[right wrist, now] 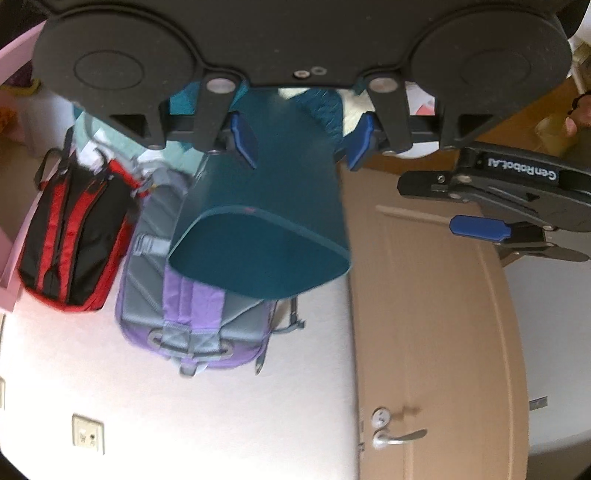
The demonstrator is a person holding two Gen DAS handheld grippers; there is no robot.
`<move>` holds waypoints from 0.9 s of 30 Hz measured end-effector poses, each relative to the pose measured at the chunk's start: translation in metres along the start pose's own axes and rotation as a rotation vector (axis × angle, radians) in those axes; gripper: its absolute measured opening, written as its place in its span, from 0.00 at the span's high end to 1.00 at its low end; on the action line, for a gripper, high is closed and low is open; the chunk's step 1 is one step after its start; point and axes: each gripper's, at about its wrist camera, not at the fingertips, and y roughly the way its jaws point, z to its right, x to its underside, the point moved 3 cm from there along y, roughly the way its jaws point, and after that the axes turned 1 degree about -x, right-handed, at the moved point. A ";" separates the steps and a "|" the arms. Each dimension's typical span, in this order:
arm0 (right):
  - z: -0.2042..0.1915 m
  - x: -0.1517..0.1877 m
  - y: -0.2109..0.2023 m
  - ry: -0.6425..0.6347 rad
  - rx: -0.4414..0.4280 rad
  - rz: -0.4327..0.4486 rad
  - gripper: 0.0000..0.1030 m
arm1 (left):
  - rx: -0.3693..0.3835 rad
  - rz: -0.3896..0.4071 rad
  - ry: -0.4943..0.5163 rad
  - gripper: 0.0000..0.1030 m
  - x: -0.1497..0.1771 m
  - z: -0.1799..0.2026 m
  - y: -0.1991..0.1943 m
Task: Collect trash
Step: 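Open both grippers over the teal bin to drop the paper and bag, then lower the left gripper onto the yellow juice carton while the right grasps the pink mesh bag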
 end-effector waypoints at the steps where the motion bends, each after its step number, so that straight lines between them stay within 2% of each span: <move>1: -0.002 0.007 0.002 0.003 -0.010 -0.010 0.48 | 0.011 -0.012 0.000 0.16 0.009 -0.002 -0.001; 9: -0.016 0.068 0.041 0.037 -0.094 -0.109 0.48 | 0.053 -0.080 -0.069 0.04 0.082 -0.029 0.018; 14: -0.026 0.120 0.082 0.048 -0.131 -0.191 0.48 | 0.016 -0.103 -0.103 0.02 0.123 -0.055 0.050; 18: -0.036 0.167 0.123 0.038 -0.153 -0.281 0.48 | 0.024 -0.191 -0.166 0.02 0.158 -0.083 0.092; 21: -0.043 0.201 0.153 0.021 -0.162 -0.354 0.48 | -0.004 -0.263 -0.190 0.02 0.185 -0.102 0.124; 27: -0.050 0.269 0.206 0.020 -0.186 -0.501 0.48 | -0.018 -0.444 -0.145 0.02 0.245 -0.127 0.193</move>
